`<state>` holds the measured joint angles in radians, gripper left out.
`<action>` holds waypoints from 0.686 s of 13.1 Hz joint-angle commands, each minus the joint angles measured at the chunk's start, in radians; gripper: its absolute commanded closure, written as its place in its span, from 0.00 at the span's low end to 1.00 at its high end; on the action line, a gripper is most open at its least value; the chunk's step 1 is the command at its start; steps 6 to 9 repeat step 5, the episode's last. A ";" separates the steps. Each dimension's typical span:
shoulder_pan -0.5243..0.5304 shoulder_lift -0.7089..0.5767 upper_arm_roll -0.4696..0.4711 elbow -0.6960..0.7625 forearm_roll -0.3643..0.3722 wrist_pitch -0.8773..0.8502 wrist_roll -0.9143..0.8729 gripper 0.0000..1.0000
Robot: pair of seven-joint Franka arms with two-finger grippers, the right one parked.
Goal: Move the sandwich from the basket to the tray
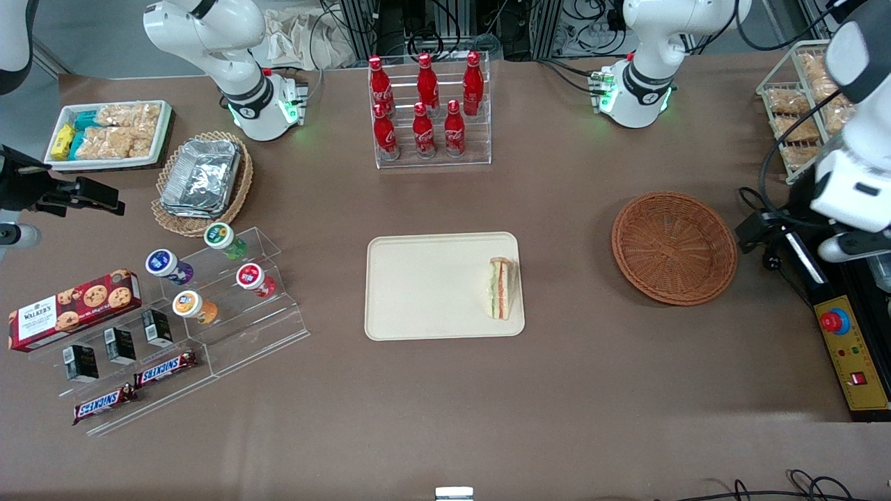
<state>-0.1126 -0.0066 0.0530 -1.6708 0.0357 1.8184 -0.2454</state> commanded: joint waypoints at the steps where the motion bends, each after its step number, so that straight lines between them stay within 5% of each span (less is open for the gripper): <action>1: -0.022 0.023 0.010 0.112 -0.013 -0.097 0.023 0.00; 4: -0.021 0.103 0.010 0.259 -0.045 -0.237 0.074 0.00; 9: -0.001 0.102 0.010 0.258 -0.056 -0.238 0.095 0.00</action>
